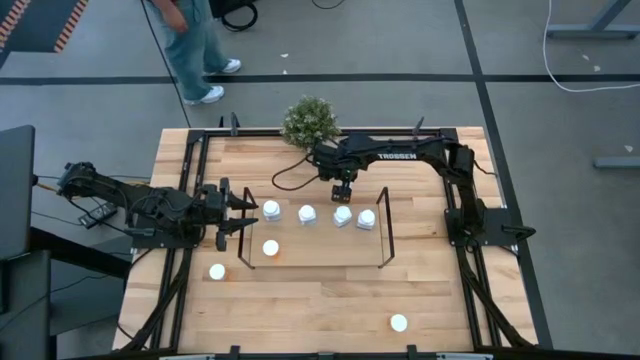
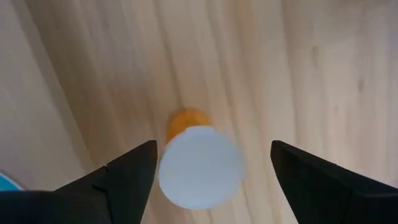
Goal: Pick and place medicine bottles onto shelf by color
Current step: Put the top orange pill bottle on the shelf
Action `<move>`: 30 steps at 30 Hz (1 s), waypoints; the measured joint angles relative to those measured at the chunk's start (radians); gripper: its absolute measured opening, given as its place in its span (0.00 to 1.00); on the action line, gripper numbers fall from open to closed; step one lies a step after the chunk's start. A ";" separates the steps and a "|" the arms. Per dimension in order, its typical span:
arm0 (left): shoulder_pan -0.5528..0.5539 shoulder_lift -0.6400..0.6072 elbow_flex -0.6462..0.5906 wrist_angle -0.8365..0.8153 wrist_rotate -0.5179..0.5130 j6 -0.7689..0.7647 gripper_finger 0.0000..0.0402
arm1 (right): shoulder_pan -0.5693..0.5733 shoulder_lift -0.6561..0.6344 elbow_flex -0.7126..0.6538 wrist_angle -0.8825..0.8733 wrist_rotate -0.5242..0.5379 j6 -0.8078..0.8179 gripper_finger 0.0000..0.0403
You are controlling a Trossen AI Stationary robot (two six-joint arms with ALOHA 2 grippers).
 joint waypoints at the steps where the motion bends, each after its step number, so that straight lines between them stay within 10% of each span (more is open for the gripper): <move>1: 0.000 0.000 0.000 0.000 0.000 0.000 0.43 | -0.001 0.000 -0.014 0.002 0.000 0.001 0.80; 30: 0.000 0.000 0.000 -0.009 0.000 0.002 0.43 | -0.007 0.000 -0.039 0.027 -0.008 -0.053 0.59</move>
